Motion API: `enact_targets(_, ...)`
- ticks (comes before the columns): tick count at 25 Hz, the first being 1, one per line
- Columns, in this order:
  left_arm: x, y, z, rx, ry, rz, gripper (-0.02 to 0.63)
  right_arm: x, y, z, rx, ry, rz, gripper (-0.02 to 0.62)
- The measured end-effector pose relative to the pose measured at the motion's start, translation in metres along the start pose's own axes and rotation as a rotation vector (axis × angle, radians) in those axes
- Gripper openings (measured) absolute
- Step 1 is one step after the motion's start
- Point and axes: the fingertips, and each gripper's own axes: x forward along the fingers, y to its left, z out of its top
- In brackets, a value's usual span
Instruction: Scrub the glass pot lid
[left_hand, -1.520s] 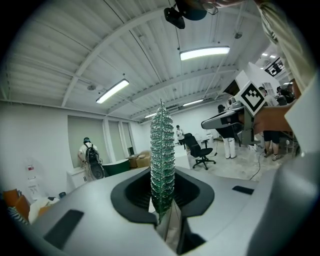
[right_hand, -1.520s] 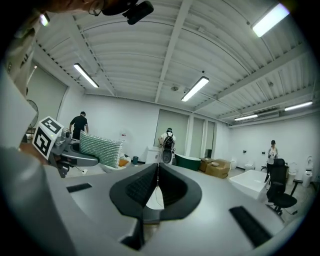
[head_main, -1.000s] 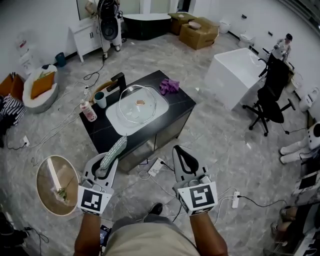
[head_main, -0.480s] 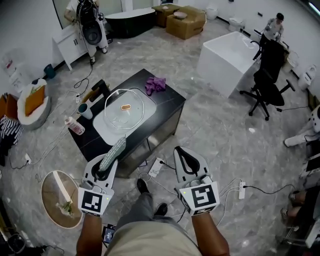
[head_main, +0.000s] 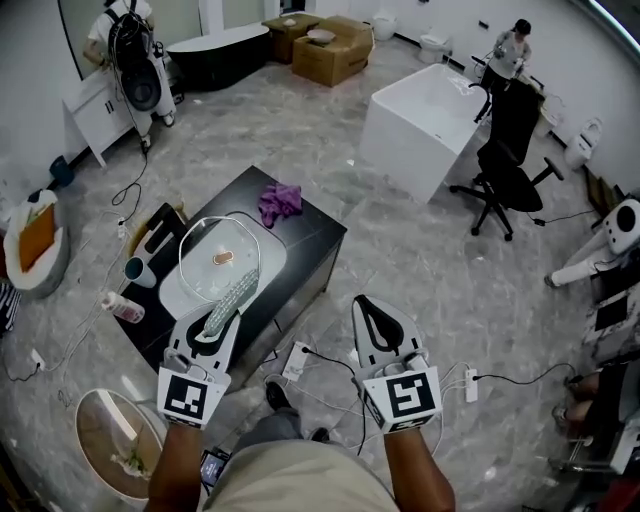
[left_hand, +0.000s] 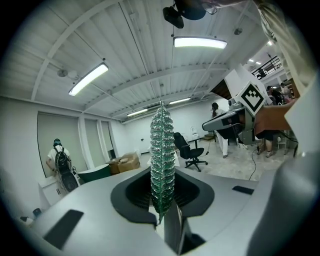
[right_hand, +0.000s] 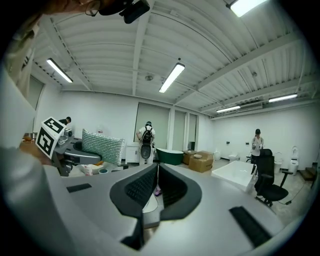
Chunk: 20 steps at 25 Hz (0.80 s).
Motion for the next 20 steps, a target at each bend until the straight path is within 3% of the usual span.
enact_targets(5, 0.023, 0.05, 0.001, -0.018, 0.012, -0.002, 0.087, 0.051, 0.006, 0.01, 0.006, 0.018, -0.002, 0.023)
enact_targets(11, 0.032, 0.103, -0.023, -0.033, 0.009, 0.027, 0.087, 0.107, 0.027, 0.021, -0.036, 0.004, 0.027, 0.025)
enact_targets(15, 0.026, 0.139, -0.037, 0.001, -0.032, 0.093, 0.087, 0.142, 0.049, 0.031, -0.067, 0.003, 0.094, 0.025)
enact_targets(20, 0.019, 0.176, -0.058, -0.041, 0.024, 0.2, 0.087, 0.192, 0.066, 0.039, -0.1, 0.015, 0.183, 0.025)
